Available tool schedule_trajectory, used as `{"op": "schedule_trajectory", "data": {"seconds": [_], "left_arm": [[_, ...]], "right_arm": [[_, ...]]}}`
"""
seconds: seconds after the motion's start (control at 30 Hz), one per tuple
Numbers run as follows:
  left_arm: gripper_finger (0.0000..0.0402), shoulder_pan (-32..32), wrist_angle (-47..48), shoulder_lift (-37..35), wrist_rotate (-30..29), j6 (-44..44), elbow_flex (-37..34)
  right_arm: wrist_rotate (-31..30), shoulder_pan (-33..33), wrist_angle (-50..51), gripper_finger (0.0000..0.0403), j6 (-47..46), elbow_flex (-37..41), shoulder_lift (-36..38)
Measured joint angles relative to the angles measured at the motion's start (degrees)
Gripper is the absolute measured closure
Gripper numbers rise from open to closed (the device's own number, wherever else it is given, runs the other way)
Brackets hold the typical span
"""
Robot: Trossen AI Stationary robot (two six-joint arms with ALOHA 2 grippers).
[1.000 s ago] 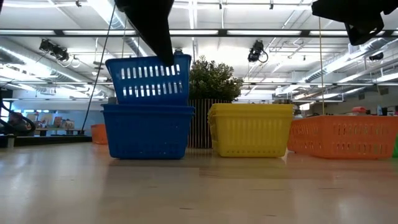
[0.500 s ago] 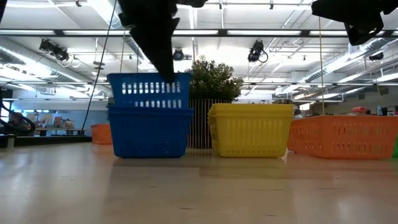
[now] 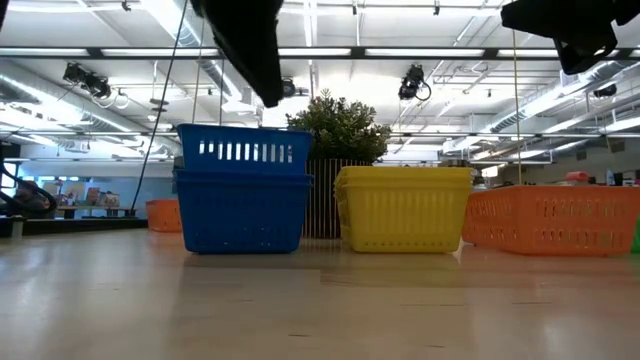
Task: Stack baskets by color
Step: Stack the top blue bin on top of the bottom blue bin
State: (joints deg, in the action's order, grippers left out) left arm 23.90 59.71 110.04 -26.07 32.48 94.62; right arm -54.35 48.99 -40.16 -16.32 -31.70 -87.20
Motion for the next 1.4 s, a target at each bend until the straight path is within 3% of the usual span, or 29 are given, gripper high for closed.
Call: {"op": "schedule_trajectory", "data": {"seconds": [0.17,0.43,0.73,1.0,1.4], "left_arm": [[0.0205,0.0,-1.5,-0.4,-3.9,4.5,-1.4],[0.0286,-0.1,-8.3,-0.3,-3.8,9.2,-11.1],[0.0345,0.4,-1.0,-0.3,-3.8,5.7,-5.8],[0.0388,0.7,-9.1,-0.2,-2.9,2.5,-8.9],[0.0385,1.6,-10.5,-0.1,-0.7,-2.0,-8.8]], "right_arm": [[0.0,-0.1,-0.1,0.0220,0.0,0.0,0.0],[0.0,-0.2,-0.4,0.0220,0.0,0.0,0.0],[0.0,-0.2,-0.4,0.0220,-0.1,0.0,0.0],[0.0,-0.2,-0.4,0.0220,-0.3,0.0,0.0],[0.0,-0.2,-0.5,0.0220,-0.5,0.0,0.0]]}}
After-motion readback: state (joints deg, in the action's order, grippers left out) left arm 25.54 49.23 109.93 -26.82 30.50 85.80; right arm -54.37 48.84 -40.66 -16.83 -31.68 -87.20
